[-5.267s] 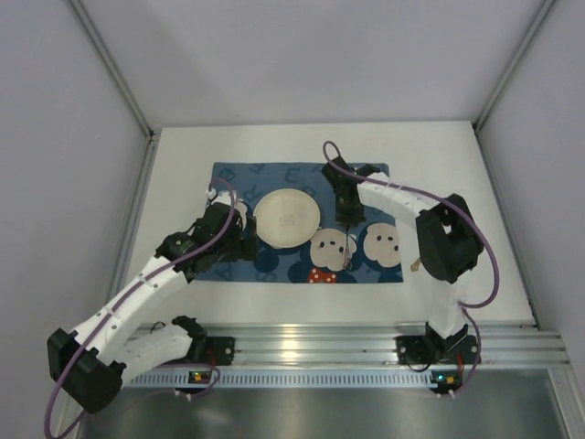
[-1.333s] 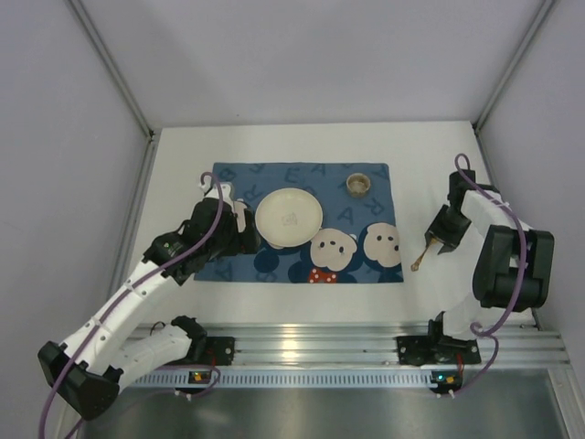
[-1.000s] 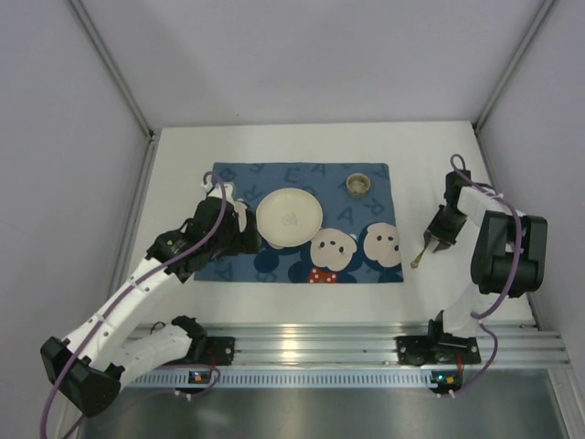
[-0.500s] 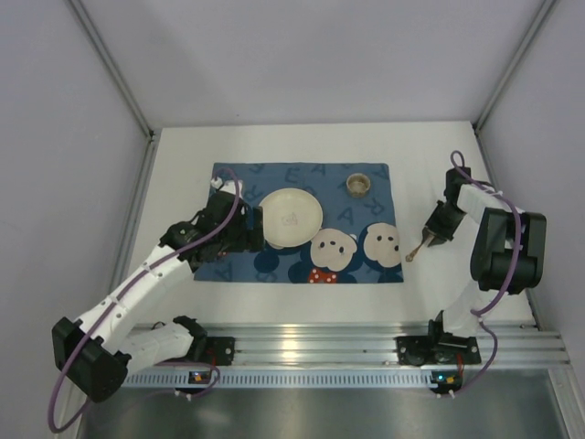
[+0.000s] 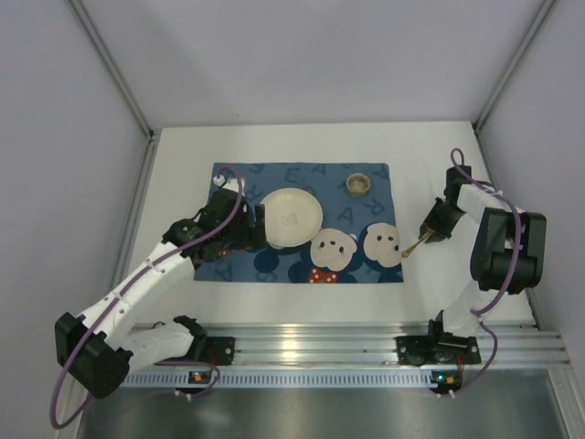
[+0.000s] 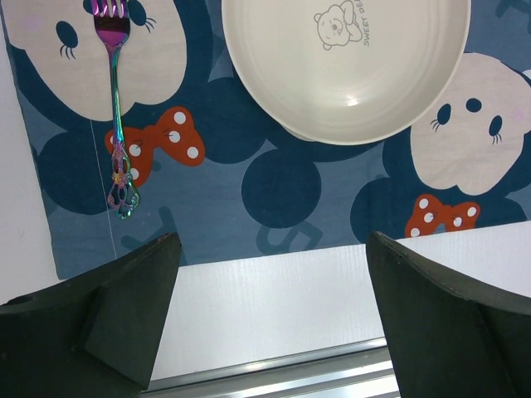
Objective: Set the dinner table for one person
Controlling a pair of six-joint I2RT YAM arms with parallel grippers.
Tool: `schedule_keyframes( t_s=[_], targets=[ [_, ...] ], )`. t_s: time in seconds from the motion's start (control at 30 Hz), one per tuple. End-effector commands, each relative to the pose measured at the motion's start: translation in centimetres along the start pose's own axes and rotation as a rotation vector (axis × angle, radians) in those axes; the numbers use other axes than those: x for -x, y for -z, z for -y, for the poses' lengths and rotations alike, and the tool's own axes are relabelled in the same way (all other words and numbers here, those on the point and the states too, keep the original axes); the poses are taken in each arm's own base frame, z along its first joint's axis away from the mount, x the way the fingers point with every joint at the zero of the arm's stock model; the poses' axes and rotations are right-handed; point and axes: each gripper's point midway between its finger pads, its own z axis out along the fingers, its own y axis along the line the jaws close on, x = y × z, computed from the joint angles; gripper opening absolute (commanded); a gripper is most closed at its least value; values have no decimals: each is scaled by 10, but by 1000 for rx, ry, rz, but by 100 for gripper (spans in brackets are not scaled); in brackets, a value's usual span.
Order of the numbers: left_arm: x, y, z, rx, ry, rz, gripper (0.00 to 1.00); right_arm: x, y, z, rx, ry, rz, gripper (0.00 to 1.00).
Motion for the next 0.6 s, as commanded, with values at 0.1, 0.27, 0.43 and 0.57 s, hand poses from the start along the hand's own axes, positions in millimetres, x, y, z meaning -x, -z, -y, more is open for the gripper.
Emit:
schedule_keyframes(
  t_s=[0.1,0.27,0.43,0.57],
  targets=[
    [24,7,7,-22,7,73,99,23,4,-8,21,-7,60,27],
    [25,8,6,-16,6,75,99,24,-7,4,-54,-15,48,25],
    [23,7,4,-6,8,71,99,21,-21,16,-148,10,26,22],
    [24,7,5,-8,10,72,99,19,-27,11,-177,44,18,11]
  ],
)
